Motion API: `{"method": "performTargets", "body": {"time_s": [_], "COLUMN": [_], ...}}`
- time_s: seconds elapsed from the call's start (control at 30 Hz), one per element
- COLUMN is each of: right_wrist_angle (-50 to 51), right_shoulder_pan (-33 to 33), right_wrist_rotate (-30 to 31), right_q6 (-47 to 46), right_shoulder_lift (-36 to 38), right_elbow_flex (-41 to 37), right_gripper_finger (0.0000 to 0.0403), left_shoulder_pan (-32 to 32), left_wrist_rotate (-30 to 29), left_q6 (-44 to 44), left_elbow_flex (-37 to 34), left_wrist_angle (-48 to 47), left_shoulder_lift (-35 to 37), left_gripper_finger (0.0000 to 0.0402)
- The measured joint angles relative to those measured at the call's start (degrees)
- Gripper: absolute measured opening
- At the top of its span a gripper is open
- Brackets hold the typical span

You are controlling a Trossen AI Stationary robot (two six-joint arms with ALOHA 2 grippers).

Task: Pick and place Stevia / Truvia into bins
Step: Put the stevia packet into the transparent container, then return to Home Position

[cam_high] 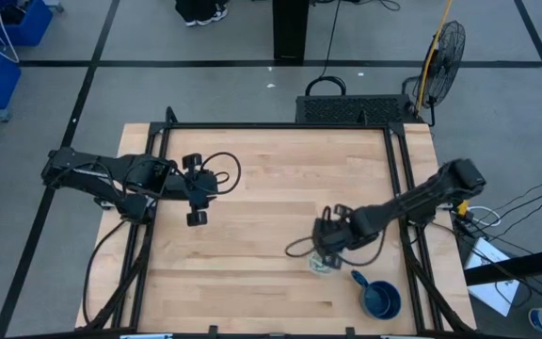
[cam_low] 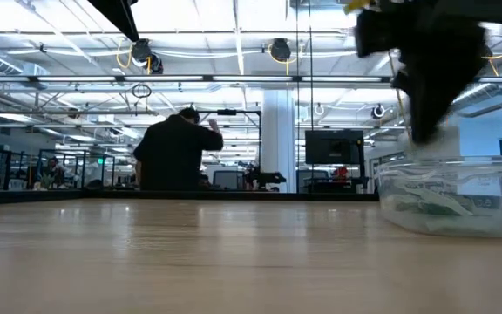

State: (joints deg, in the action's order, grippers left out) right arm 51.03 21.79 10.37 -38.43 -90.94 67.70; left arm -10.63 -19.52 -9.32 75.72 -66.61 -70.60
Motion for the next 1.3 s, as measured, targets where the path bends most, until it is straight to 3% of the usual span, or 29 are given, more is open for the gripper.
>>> {"method": "performTargets", "body": {"time_s": [0.23, 0.33, 0.53, 0.7, 0.8, 0.9, 1.07, 1.2, 1.3], "right_wrist_angle": [-17.19, -17.18, -15.32, -13.52, -14.88, -17.15, -26.43, -40.52, -51.15], "right_shoulder_pan": [1.92, 1.24, -2.87, -4.94, -5.29, -5.46, -7.11, -8.33, -9.48], "right_wrist_rotate": [-1.46, -1.50, -2.69, -2.88, -2.59, -2.55, -3.60, -12.30, -19.89], "right_q6": [-0.40, 3.35, 13.52, 18.76, 17.91, 25.91, 31.98, 35.19, 39.52], "right_shoulder_lift": [4.79, 7.15, 17.11, 27.53, 32.45, 37.14, 47.12, 54.97, 59.72], "right_elbow_flex": [-11.26, -11.84, -11.82, -11.82, -12.15, -13.59, -20.42, -30.96, -37.38], "right_gripper_finger": [0.0134, 0.0153, 0.0155, 0.0149, 0.0149, 0.0152, 0.0152, 0.0151, 0.0150], "left_shoulder_pan": [0.00, 0.00, 0.17, 0.22, -1.09, -2.84, -4.97, -6.17, -6.56], "left_wrist_rotate": [-0.05, 0.05, 3.68, -3.46, -10.09, -14.13, -13.04, -9.88, -5.80], "left_q6": [-1.61, -0.05, -5.75, -18.84, -25.21, -25.89, -24.24, -22.88, -16.19], "left_elbow_flex": [0.00, 0.00, 0.00, -0.03, -1.04, -4.39, -15.84, -28.96, -38.54], "left_wrist_angle": [1.13, 1.09, -4.32, -13.56, -14.21, -10.26, 0.79, 16.54, 30.06], "left_shoulder_lift": [0.02, 0.02, 0.72, 6.17, 12.22, 19.02, 32.24, 43.81, 50.88], "left_gripper_finger": [0.0157, 0.0157, 0.0157, 0.0157, 0.0157, 0.0157, 0.0157, 0.0157, 0.0157]}}
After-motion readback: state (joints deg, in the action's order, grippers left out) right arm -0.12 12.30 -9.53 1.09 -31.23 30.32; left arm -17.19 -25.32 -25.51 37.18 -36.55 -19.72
